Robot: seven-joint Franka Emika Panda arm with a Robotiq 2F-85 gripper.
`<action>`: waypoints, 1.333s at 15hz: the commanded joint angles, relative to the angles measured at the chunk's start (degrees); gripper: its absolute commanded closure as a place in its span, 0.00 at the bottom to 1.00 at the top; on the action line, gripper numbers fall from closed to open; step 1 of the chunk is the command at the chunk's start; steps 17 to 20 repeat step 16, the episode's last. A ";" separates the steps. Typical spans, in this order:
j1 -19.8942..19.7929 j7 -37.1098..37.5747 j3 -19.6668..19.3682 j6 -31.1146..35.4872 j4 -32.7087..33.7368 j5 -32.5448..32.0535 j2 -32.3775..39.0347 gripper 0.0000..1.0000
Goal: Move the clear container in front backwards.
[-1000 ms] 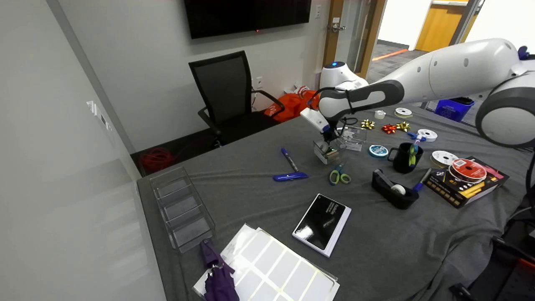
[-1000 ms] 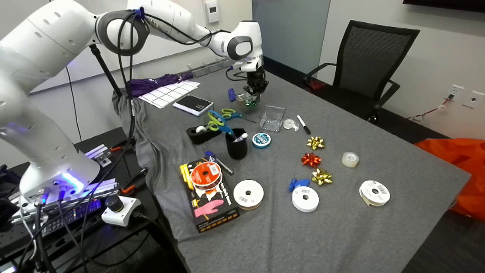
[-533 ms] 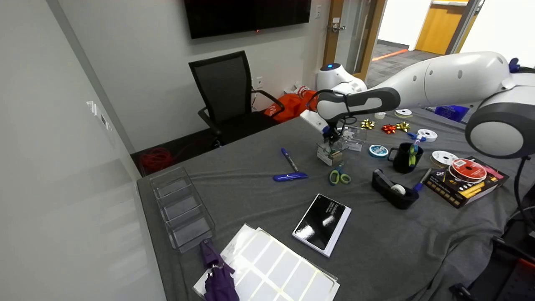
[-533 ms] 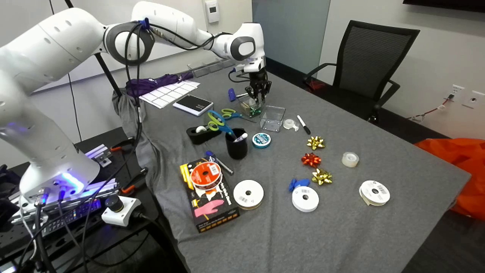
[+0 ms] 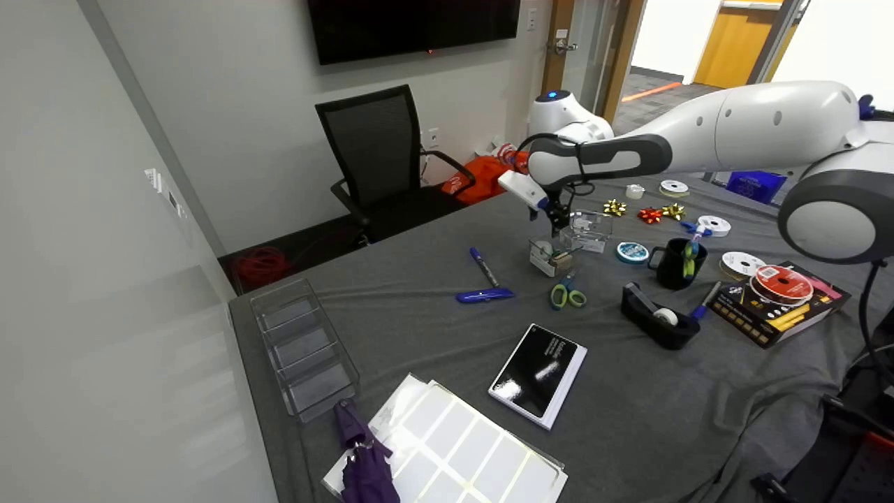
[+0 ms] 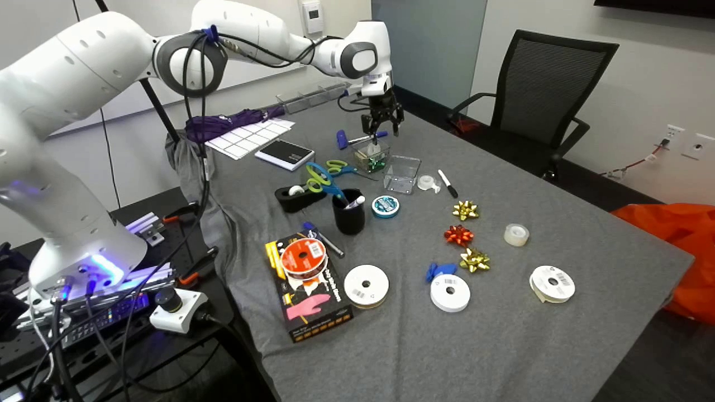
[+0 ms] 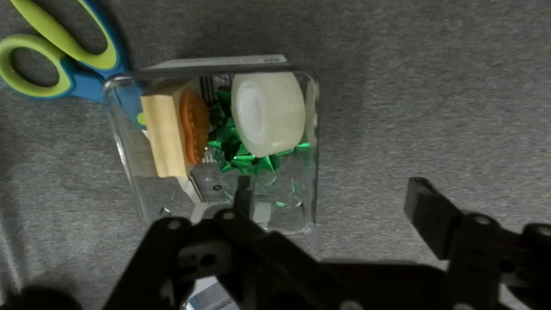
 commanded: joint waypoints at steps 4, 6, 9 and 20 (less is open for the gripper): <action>-2.40 -10.00 3.61 -3.08 -2.68 2.83 -5.52 0.00; -3.27 -13.90 4.37 -3.73 -4.46 3.16 -7.58 0.00; -5.06 -20.72 5.49 -3.17 -7.53 3.54 -10.66 0.00; -9.11 -34.45 6.88 -2.11 -19.91 3.17 -19.41 0.00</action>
